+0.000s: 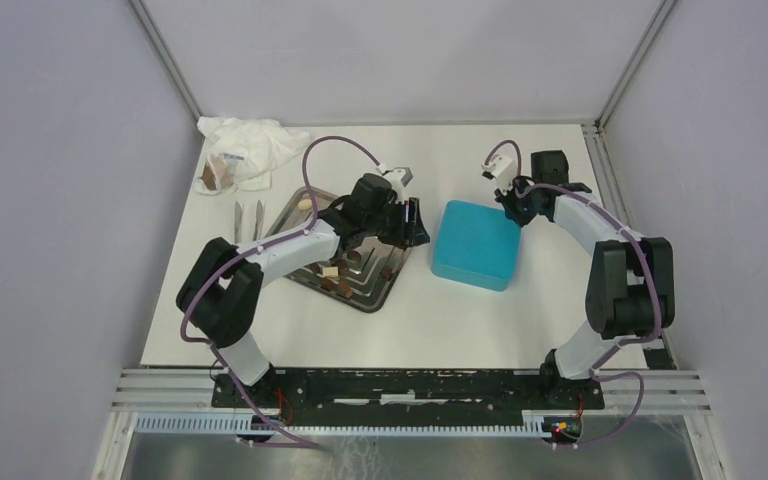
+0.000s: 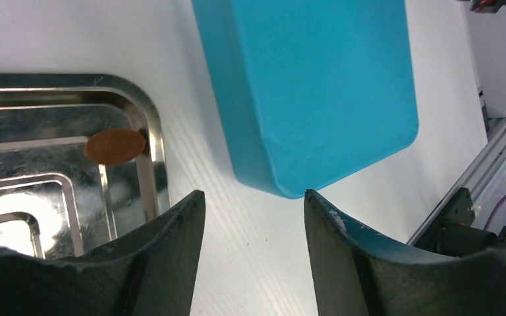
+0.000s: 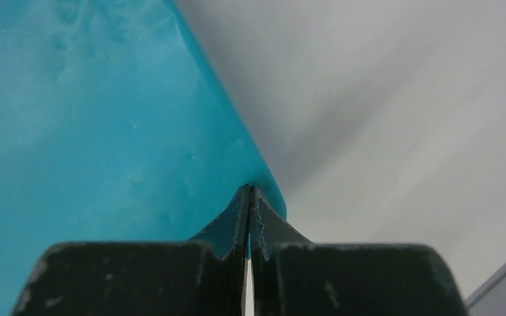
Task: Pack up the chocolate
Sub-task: Close the box lid on the packing box.
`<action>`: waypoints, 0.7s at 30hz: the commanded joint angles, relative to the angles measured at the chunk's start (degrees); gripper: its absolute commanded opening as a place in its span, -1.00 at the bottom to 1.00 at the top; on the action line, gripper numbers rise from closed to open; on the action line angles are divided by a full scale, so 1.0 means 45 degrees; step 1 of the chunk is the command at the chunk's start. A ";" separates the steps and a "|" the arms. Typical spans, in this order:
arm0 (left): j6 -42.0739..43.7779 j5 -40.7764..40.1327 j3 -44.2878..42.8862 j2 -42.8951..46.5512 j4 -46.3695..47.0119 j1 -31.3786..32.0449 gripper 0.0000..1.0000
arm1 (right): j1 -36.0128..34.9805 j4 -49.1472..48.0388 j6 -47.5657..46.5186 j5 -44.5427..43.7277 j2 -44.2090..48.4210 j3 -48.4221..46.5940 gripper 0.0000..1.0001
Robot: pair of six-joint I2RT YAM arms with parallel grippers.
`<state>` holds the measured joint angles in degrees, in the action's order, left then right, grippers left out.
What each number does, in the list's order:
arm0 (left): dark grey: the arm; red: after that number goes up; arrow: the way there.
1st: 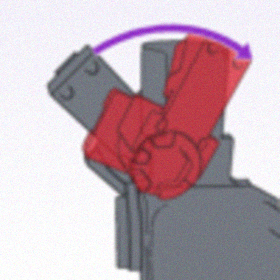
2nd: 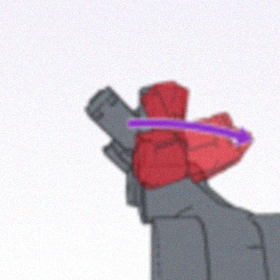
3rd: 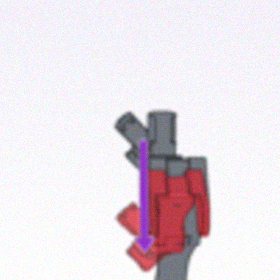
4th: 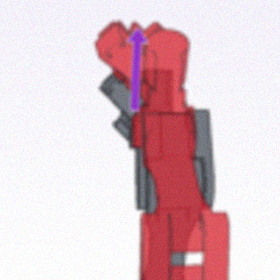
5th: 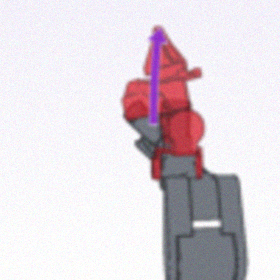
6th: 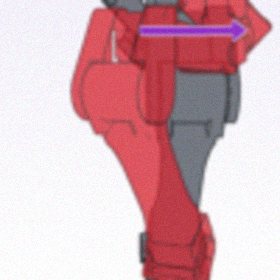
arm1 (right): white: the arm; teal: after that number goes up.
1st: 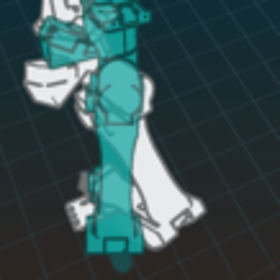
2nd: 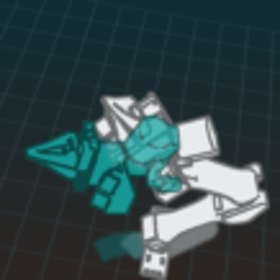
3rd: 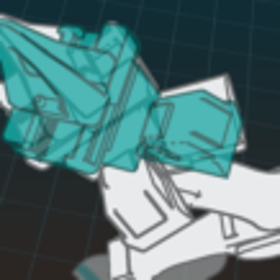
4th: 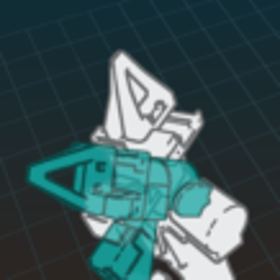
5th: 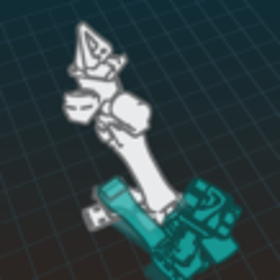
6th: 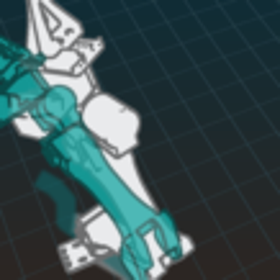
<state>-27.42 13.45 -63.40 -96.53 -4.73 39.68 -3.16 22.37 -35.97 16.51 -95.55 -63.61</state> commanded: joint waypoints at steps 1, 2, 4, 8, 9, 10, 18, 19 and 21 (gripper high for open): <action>-0.0567 0.0807 -0.0756 -0.0133 0.1012 0.0064 0.29 | 0.0041 0.1715 -0.0093 0.0134 0.0538 0.0510 -0.88; -0.0567 0.0866 -0.0814 -0.0207 0.1012 0.0063 0.30 | 0.0104 0.1672 -0.0079 0.0876 0.0951 0.0490 -0.84; -0.0600 0.0957 -0.0898 -0.0372 0.1012 0.0067 0.32 | 0.0217 0.1403 0.0077 0.1966 0.2041 0.0517 -0.61; -0.0627 0.0949 -0.1031 -0.0765 0.0964 0.0067 0.32 | 0.0625 0.0914 0.0093 0.4439 0.3571 0.0954 -0.33; -0.0657 0.0904 -0.1115 -0.0889 0.0913 0.0068 0.31 | 0.0621 0.0860 -0.0046 0.5109 0.3873 0.1265 -0.31; -0.0688 0.0898 -0.1279 -0.1095 0.0807 0.0069 0.29 | 0.0629 0.1011 -0.0367 0.5915 0.4103 0.1535 -0.26; -0.0991 0.1220 -0.2634 -0.3218 0.0232 0.0640 0.13 | 0.1127 0.0473 -0.0610 0.6227 0.6902 0.3741 -0.21; -0.1103 0.1362 -0.2599 -0.3334 0.0356 0.0831 0.12 | 0.1310 0.0279 -0.0418 0.6186 0.7320 0.3969 -0.21; -0.1255 0.1651 -0.2602 -0.3525 0.0522 0.1403 0.11 | 0.1676 -0.0026 -0.0133 0.6239 0.8017 0.4312 -0.20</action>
<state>-29.89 17.17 -73.30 -111.02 -3.55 41.80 1.61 26.50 -38.15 42.63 -65.52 -46.15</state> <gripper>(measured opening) 0.563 0.396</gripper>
